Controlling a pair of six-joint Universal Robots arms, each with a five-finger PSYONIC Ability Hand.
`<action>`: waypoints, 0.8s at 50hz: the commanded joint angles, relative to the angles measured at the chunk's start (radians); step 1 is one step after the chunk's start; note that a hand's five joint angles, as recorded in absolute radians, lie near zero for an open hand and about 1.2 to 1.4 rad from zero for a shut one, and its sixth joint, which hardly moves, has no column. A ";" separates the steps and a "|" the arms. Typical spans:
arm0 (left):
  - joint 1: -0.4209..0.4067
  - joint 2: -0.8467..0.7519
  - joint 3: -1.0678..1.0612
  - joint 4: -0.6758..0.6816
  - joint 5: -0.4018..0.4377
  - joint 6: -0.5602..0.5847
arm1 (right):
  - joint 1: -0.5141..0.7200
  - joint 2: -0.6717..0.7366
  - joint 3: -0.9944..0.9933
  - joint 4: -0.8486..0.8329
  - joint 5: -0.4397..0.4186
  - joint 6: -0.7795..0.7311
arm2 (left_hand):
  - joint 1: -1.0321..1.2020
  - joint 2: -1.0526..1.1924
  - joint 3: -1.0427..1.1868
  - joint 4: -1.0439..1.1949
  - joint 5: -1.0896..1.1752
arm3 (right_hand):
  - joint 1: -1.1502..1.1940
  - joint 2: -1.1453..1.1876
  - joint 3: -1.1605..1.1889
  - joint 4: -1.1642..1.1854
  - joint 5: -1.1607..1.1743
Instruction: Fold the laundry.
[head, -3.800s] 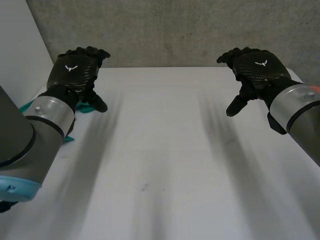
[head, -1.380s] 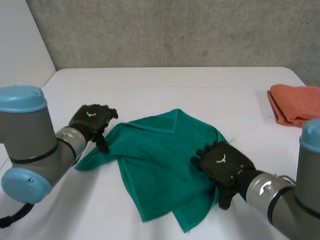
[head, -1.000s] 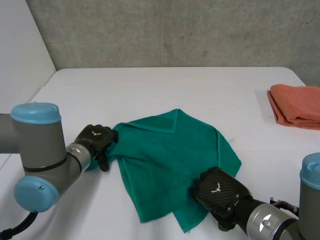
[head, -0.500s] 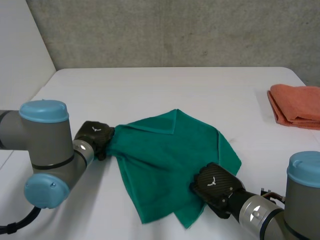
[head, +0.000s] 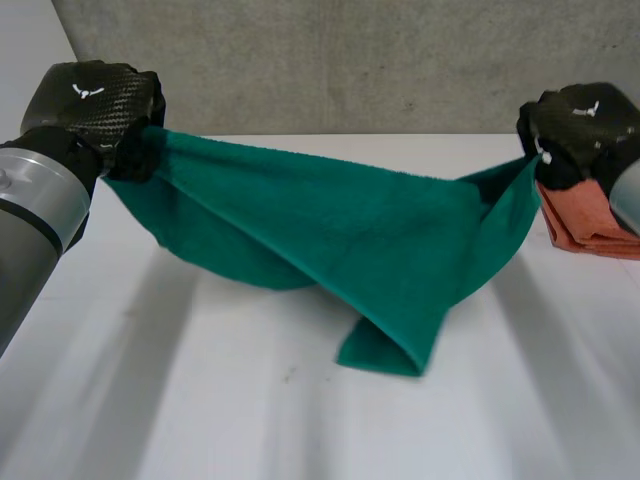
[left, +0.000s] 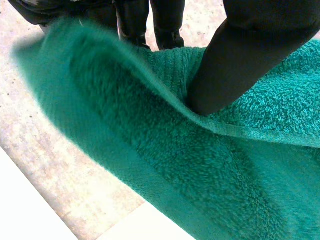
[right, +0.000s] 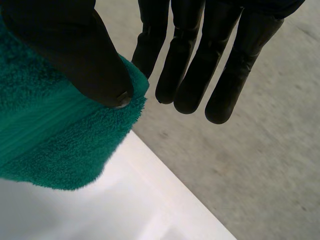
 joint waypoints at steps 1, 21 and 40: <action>-0.018 -0.056 -0.026 -0.027 -0.002 -0.038 | 0.009 0.348 -0.380 0.044 0.265 0.005 | 0.279 0.209 0.210 0.198 0.243 | 0.416 0.227 0.218 0.208 0.238; -0.050 -0.145 -0.035 -0.043 -0.005 -0.090 | 0.008 0.031 0.052 0.259 0.005 0.079 | 0.279 0.209 0.210 0.198 0.243 | -0.806 -0.995 -1.004 -1.013 -0.984; -0.053 -0.131 -0.033 -0.041 -0.004 -0.093 | 0.046 0.069 0.421 -0.114 -0.032 0.008 | 0.279 0.209 0.210 0.198 0.243 | -0.605 -0.794 -0.803 -0.813 -0.783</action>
